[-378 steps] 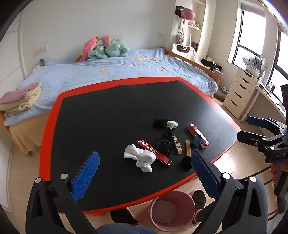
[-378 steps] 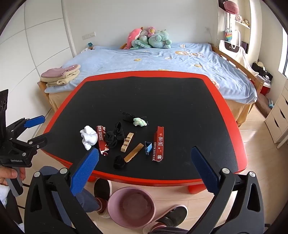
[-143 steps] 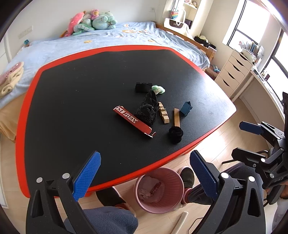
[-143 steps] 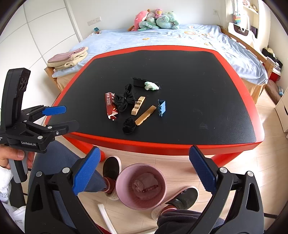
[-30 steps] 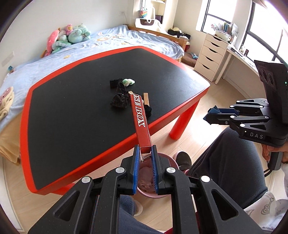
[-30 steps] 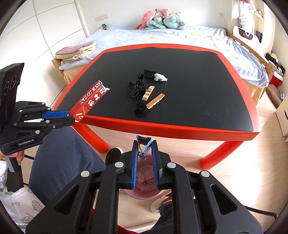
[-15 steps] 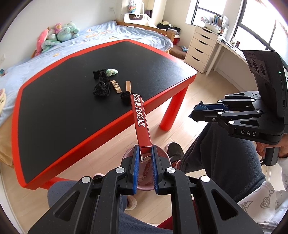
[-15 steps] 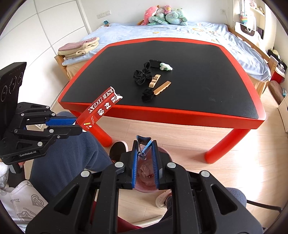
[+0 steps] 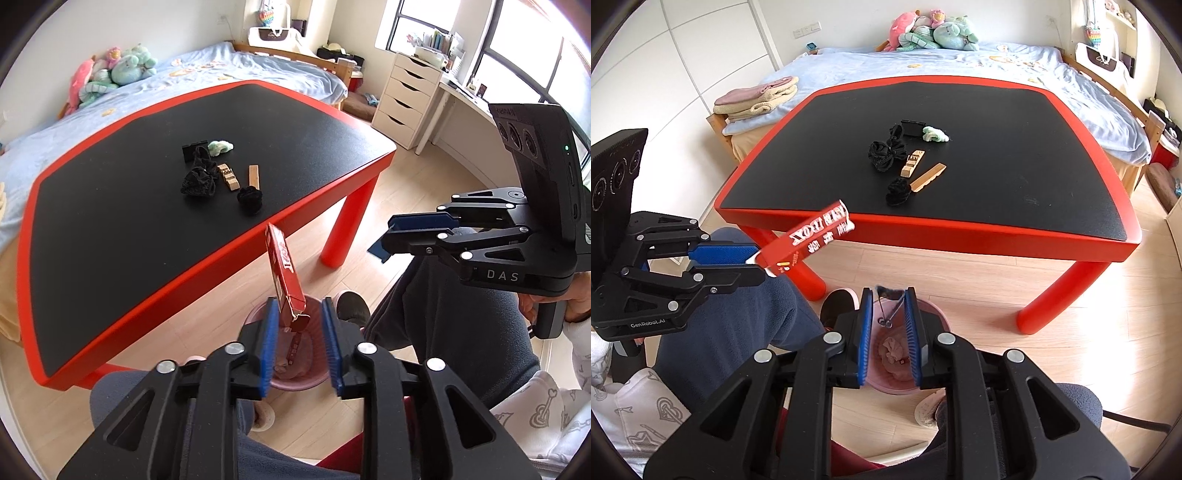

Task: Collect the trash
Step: 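Carry the red strip and blue cup over the wastebasket and release both, then move both tools back over the table toward the black cloths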

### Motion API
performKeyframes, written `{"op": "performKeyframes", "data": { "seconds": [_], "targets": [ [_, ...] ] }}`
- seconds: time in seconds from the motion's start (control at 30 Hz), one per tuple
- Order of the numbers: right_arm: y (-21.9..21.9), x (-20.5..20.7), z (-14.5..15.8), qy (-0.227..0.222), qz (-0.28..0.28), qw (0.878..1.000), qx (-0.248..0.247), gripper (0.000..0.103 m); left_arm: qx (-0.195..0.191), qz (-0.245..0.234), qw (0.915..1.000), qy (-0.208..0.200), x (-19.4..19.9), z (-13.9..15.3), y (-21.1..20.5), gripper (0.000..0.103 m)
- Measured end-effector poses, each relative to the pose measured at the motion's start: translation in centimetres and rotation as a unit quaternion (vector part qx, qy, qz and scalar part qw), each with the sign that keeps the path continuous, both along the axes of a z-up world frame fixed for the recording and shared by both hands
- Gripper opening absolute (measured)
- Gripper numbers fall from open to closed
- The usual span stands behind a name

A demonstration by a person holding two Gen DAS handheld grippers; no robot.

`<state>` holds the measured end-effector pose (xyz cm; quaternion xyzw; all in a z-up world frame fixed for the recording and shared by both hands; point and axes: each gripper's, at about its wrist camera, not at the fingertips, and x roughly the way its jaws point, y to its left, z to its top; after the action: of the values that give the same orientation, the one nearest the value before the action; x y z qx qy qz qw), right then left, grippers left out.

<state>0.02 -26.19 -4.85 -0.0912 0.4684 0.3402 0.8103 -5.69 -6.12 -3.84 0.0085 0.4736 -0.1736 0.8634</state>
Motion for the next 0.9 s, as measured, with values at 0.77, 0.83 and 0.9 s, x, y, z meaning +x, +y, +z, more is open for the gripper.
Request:
{"op": "performKeyframes", "data": {
  "seconds": [0.77, 0.83, 0.9],
  "targets": [
    [-0.4, 0.5, -0.2, 0.010, -0.014, 1.000, 0.010, 0.097, -0.006, 0.079, 0.9966, -0.024, 0.6, 0.7, 3.0, 0.095],
    [-0.3, 0.5, -0.1, 0.010, -0.014, 1.000, 0.012, 0.097, -0.007, 0.080, 0.9965, -0.023, 0.6, 0.8, 3.0, 0.095],
    [-0.3, 0.6, -0.1, 0.010, -0.013, 1.000, 0.012, 0.097, -0.007, 0.082, 0.9964, -0.022, 0.6, 0.7, 3.1, 0.095]
  ]
}}
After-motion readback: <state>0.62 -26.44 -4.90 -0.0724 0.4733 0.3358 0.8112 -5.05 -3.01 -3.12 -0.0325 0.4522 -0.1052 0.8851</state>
